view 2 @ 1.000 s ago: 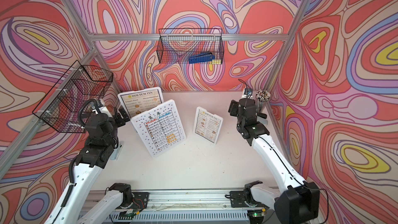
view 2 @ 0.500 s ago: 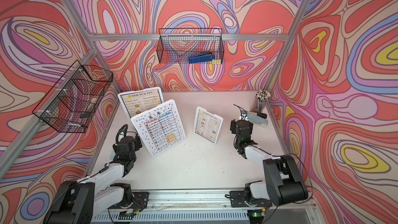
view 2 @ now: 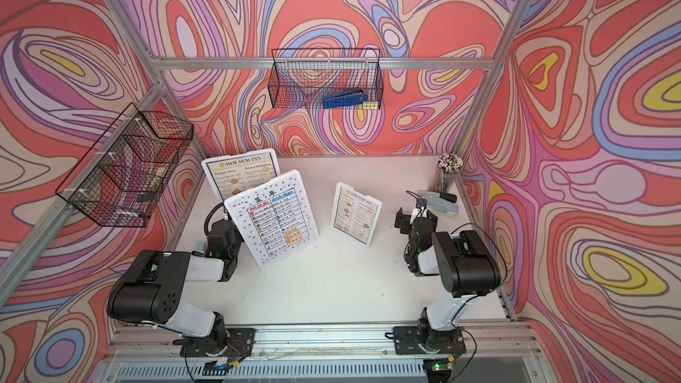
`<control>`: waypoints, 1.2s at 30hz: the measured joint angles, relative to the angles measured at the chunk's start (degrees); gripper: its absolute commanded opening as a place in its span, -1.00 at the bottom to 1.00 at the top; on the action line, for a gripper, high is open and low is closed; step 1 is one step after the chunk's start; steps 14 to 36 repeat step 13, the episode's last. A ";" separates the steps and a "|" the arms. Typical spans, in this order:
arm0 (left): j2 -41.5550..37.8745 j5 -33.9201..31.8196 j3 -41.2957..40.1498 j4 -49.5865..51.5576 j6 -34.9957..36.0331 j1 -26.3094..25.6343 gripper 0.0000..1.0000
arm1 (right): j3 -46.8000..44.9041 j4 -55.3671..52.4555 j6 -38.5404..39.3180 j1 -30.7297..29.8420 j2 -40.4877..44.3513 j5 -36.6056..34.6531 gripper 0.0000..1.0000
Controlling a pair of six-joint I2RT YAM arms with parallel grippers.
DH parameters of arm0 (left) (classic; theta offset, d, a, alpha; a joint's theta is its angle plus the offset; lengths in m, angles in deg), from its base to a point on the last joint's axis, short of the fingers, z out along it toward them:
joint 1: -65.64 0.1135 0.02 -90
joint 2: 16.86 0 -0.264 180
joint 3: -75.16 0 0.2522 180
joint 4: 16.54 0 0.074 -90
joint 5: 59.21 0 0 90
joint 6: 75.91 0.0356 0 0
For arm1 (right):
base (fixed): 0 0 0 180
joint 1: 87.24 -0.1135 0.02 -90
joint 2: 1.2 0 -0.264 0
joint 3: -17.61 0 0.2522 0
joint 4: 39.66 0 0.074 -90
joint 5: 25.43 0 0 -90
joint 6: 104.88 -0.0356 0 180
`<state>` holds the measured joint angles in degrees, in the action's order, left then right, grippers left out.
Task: Insert the menus into the narrow rack
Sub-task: Reset both arms
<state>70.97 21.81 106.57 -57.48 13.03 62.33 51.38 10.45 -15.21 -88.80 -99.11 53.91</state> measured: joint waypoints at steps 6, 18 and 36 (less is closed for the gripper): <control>0.35 2.97 1.42 1.22 1.11 0.00 0.99 | 0.02 1.95 -1.05 -0.02 0.02 -0.35 0.96; 0.35 3.54 2.51 2.89 1.20 0.04 0.99 | 0.39 1.84 -1.46 -0.02 0.02 -0.55 0.96; 0.35 3.54 2.51 2.89 1.20 0.04 0.99 | 0.39 1.84 -1.46 -0.02 0.02 -0.55 0.96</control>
